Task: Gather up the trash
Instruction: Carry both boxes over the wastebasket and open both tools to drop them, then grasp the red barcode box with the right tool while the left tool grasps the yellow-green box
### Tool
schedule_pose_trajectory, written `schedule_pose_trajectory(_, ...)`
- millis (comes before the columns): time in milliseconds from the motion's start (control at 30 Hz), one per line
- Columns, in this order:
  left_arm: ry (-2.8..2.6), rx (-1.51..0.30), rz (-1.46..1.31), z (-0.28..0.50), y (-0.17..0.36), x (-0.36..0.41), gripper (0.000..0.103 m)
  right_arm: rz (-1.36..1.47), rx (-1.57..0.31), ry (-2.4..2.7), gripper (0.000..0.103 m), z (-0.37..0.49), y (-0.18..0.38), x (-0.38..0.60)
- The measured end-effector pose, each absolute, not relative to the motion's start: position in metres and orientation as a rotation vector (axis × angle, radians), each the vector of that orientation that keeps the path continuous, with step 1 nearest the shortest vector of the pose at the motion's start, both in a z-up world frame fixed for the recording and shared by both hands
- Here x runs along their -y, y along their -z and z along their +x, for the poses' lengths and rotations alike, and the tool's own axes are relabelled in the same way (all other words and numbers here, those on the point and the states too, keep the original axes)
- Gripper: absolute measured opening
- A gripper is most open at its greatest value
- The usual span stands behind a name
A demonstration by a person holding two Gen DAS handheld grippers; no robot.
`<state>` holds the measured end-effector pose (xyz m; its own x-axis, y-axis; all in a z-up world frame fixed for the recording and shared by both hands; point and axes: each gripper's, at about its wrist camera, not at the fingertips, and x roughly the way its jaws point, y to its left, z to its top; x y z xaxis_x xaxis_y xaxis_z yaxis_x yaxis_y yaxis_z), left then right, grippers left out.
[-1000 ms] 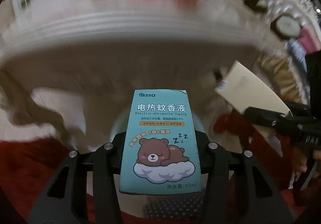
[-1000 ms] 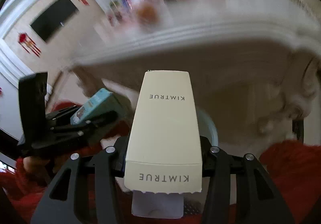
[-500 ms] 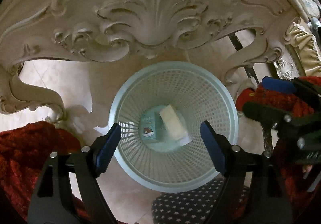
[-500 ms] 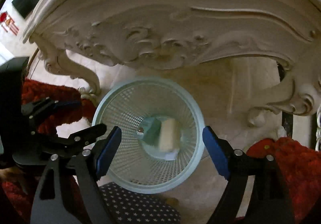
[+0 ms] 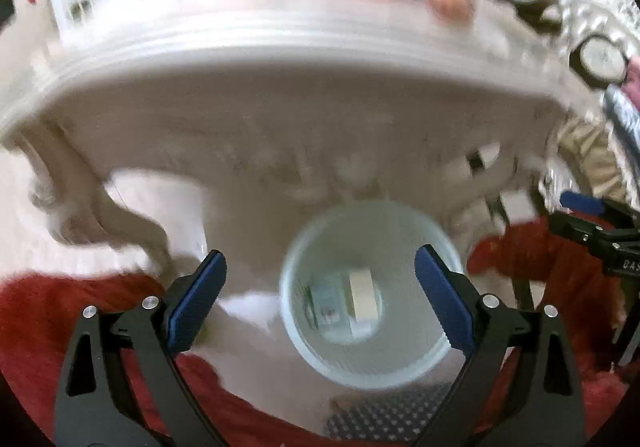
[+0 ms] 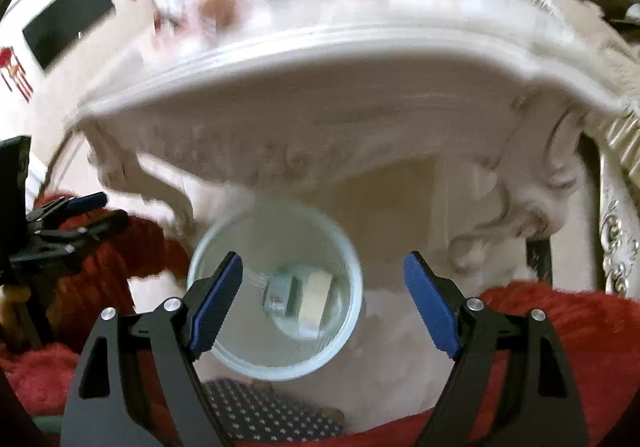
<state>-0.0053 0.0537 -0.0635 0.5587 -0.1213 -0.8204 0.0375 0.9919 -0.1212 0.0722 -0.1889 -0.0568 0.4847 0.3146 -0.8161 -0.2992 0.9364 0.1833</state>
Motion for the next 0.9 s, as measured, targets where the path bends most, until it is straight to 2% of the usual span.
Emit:
schedule_pose_trajectory(167, 0.037, -0.803, -0.018, 0.03, -0.004, -0.081, 0.092, 0.045, -0.808, -0.351, 0.079, 0.098, 0.003, 0.211)
schedule_pose_trajectory(333, 0.076, -0.7, 0.075, 0.115, -0.047, -0.1, 0.092, 0.0, -0.679, -0.332, 0.079, 0.161, -0.04, 0.21)
schedule_pose_trajectory(533, 0.138, -0.782, 0.129, 0.209, -0.039, -0.111, 0.092, -0.036, -0.715, -0.349, 0.079, 0.245, -0.043, 0.199)
schedule_pose_trajectory(733, 0.169, -0.845, 0.073, 0.239, -0.017, -0.114, 0.091, -0.079, -0.754, -0.358, 0.079, 0.288, -0.039, 0.188)
schedule_pose_trajectory(800, 0.191, -0.863, 0.079, 0.245, -0.012, -0.112, 0.078, -0.099, -0.765, -0.352, 0.079, 0.3, -0.037, 0.184)
schedule_pose_trajectory(833, 0.197, -0.871, 0.075, 0.247, -0.009, -0.112, 0.075, -0.108, -0.775, -0.354, 0.079, 0.307, -0.035, 0.182)
schedule_pose_trajectory(900, 0.213, -0.9, 0.055, 0.253, -0.002, -0.113, 0.057, -0.122, -0.795, -0.354, 0.079, 0.32, -0.031, 0.178)
